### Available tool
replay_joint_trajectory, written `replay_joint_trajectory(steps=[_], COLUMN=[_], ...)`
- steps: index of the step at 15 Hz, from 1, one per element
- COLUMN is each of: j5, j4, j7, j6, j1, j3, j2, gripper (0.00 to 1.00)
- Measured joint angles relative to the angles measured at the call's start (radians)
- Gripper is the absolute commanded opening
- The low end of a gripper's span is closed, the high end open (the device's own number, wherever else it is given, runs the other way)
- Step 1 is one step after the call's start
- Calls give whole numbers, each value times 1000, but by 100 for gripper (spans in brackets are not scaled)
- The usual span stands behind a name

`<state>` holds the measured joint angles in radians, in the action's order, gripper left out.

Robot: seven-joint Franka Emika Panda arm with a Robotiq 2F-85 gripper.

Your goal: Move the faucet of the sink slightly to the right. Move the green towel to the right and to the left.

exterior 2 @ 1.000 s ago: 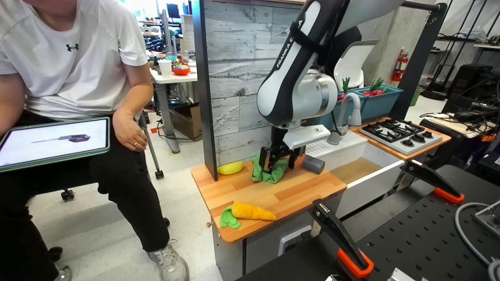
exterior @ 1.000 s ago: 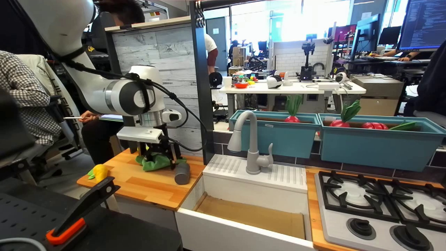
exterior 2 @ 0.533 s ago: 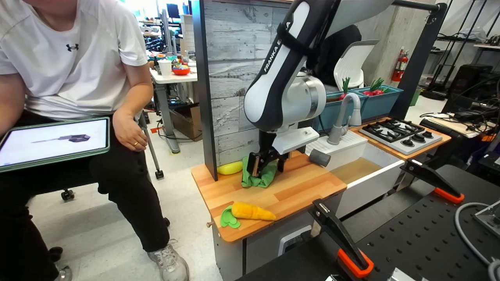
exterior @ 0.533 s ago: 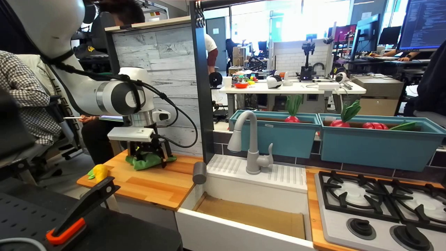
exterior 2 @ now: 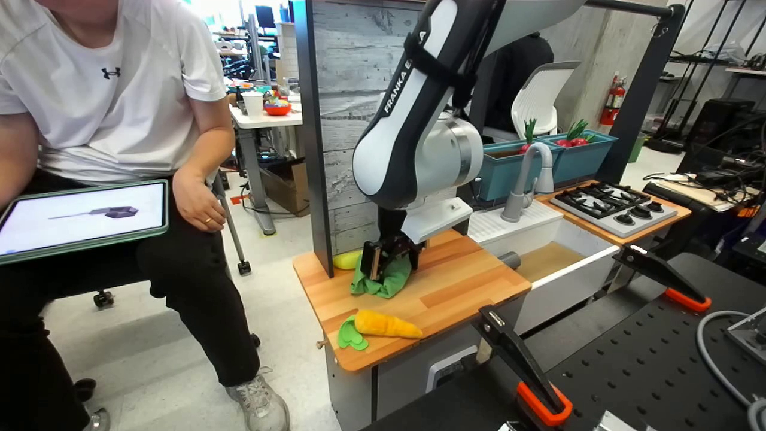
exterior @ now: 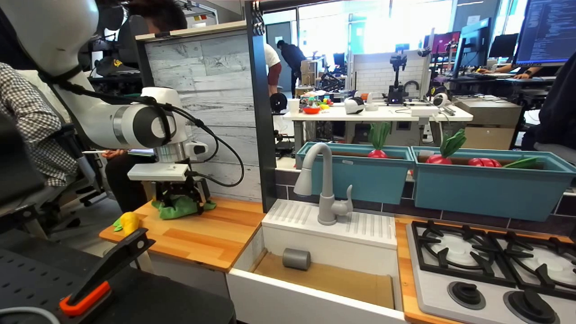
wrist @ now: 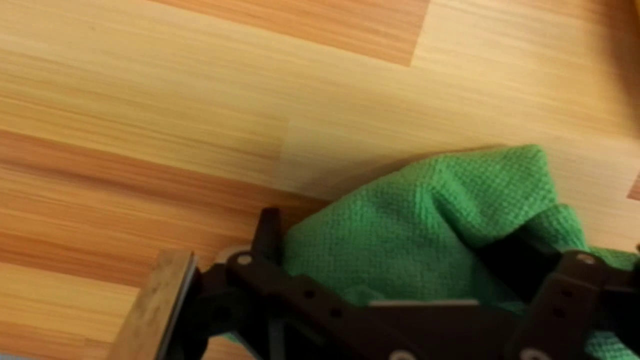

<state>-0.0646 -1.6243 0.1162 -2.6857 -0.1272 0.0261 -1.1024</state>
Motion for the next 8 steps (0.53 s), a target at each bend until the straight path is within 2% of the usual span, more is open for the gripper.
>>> replay_joint_trajectory(steps=[8], j5=[-28], j4=[1], j7=[4], j6=[6], j1=[-38], j3=[14], j2=[0], gripper=[100])
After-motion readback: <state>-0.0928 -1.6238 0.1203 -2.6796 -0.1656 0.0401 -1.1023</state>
